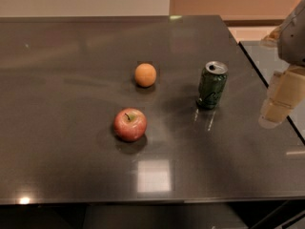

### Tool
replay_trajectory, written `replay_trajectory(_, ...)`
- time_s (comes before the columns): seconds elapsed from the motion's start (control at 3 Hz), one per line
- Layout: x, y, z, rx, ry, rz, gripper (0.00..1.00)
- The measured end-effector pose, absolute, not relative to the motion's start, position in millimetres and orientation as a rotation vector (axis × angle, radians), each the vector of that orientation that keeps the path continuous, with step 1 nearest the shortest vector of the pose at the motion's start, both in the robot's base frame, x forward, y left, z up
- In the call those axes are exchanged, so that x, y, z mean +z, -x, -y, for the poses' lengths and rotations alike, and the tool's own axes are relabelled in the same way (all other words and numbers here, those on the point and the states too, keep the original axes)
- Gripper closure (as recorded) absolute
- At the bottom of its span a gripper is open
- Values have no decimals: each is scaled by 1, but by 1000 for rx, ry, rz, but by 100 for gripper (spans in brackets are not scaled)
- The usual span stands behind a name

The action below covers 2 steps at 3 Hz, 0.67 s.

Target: Pick apple

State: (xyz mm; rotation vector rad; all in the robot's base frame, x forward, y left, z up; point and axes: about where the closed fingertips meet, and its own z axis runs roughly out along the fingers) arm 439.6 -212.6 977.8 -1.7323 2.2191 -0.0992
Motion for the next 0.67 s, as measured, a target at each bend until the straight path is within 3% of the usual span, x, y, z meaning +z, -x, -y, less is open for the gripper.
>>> replay_trajectory(0.67,970,-461,156,-45,1861,-2088,0)
